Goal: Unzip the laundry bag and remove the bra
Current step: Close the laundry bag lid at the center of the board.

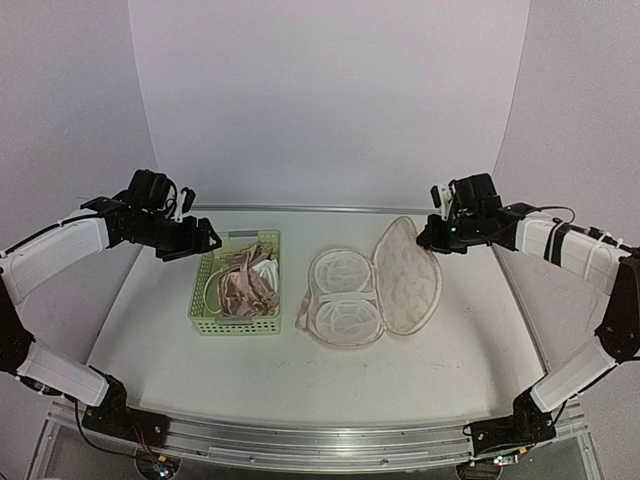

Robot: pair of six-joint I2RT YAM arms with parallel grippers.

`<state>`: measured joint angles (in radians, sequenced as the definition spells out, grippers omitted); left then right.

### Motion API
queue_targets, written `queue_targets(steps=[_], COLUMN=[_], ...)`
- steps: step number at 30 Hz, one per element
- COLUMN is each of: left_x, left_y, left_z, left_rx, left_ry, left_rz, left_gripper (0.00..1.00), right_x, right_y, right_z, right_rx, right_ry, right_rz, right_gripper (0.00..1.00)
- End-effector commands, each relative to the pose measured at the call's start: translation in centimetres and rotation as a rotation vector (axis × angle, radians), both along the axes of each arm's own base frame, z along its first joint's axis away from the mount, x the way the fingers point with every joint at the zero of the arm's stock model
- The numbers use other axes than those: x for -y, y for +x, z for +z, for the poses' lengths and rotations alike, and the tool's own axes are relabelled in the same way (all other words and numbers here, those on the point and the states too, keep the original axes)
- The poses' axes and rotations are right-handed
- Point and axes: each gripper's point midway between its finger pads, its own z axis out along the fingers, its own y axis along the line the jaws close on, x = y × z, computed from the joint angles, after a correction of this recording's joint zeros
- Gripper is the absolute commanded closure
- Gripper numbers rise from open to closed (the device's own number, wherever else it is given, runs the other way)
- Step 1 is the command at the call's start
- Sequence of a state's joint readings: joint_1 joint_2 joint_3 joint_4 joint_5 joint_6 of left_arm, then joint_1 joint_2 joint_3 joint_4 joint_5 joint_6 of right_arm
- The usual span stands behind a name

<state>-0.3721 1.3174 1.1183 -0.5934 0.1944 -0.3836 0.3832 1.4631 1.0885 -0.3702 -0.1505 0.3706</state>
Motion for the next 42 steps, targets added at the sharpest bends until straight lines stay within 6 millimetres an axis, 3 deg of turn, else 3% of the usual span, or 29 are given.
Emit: queue_targets(steps=[1, 5, 10, 26, 35, 42], left_x=[1.0, 1.5, 2.2, 2.9, 2.8, 2.8], left_y=[-0.4, -1.2, -2.0, -4.0, -4.2, -4.4], left_z=[0.5, 0.0, 0.1, 0.3, 0.5, 0.6], left_rx=[0.039, 0.032, 0.035, 0.029, 0.03, 0.026], left_ry=[-0.024, -0.027, -0.054, -0.102, -0.112, -0.12], left_rz=[-0.066, -0.101, -0.135, -0.178, -0.171, -0.167], left_gripper=[0.19, 0.19, 0.19, 0.19, 0.19, 0.19], right_x=[-1.7, -4.8, -8.7, -19.2, -22.3, -25.2], right_y=[0.7, 1.0, 1.8, 2.3, 2.3, 2.2], right_z=[3.9, 4.5, 3.8, -1.3, -5.1, -6.3], right_rx=[0.052, 0.037, 0.001, -0.1, -0.144, -0.162], right_ry=[-0.001, 0.03, 0.058, 0.093, 0.109, 0.175], right_rz=[-0.025, 0.013, 0.045, 0.133, 0.143, 0.171], right_gripper=[1.0, 1.0, 1.0, 1.0, 1.0, 1.0])
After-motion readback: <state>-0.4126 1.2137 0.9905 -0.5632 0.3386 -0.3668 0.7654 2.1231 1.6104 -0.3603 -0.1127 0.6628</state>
